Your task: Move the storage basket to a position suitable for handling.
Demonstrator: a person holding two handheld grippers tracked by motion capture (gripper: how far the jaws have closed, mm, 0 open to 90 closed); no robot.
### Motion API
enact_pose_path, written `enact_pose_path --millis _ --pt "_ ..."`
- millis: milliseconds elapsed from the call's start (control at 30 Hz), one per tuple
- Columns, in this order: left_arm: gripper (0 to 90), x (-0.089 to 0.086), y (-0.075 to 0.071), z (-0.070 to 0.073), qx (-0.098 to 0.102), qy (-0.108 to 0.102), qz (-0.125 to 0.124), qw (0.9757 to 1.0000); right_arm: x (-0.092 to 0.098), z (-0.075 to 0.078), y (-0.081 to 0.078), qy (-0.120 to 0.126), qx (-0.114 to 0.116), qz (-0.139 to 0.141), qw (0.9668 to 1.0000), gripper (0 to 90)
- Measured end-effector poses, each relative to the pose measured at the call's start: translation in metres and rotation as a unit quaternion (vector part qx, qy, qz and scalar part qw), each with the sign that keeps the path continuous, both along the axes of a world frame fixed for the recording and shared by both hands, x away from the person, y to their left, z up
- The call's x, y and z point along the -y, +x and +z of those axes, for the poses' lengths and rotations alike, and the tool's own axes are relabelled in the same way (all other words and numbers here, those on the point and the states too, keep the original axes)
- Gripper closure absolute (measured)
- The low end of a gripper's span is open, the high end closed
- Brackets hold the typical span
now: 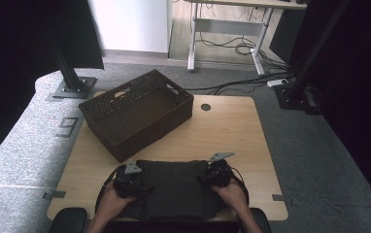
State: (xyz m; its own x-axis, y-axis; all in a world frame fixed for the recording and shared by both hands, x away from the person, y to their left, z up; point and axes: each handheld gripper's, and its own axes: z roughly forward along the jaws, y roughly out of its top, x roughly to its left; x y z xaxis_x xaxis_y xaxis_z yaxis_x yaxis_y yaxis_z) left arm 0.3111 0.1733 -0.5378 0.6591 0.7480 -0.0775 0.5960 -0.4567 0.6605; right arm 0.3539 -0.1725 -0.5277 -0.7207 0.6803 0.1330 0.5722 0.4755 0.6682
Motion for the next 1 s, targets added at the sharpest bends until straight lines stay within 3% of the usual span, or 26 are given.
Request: enact_pose_path --millis 167,433,467,633,833,1000 --pt "2.8 -0.005 -0.015 -0.002 -0.007 -0.012 0.002 0.9999 -0.004 0.0 -0.013 -0.001 -0.002 0.007 1.0 45.8" --pt "2.2 -0.008 -0.012 -0.002 -0.017 -0.023 -0.002 0.9996 -0.003 -0.001 -0.014 0.002 -0.002 0.002 1.0 38.7" --pt "0.0 -0.008 -0.011 0.001 -0.012 -0.016 -0.003 0.9998 -0.002 0.001 -0.013 -0.003 0.005 -0.001 1.0 33.0" --pt "0.0 -0.013 -0.008 0.018 0.008 -0.006 -0.001 0.9999 0.005 0.008 -0.009 -0.006 0.012 -0.008 0.9999 24.5" --pt "0.7 -0.026 0.0 0.036 0.025 0.004 0.023 0.9994 0.015 0.016 -0.005 -0.006 0.029 -0.025 0.9993 20.9" --pt "3.5 -0.043 0.008 0.056 0.035 0.007 0.05 0.9981 0.034 0.021 0.002 -0.01 0.051 -0.064 0.9966 15.6"
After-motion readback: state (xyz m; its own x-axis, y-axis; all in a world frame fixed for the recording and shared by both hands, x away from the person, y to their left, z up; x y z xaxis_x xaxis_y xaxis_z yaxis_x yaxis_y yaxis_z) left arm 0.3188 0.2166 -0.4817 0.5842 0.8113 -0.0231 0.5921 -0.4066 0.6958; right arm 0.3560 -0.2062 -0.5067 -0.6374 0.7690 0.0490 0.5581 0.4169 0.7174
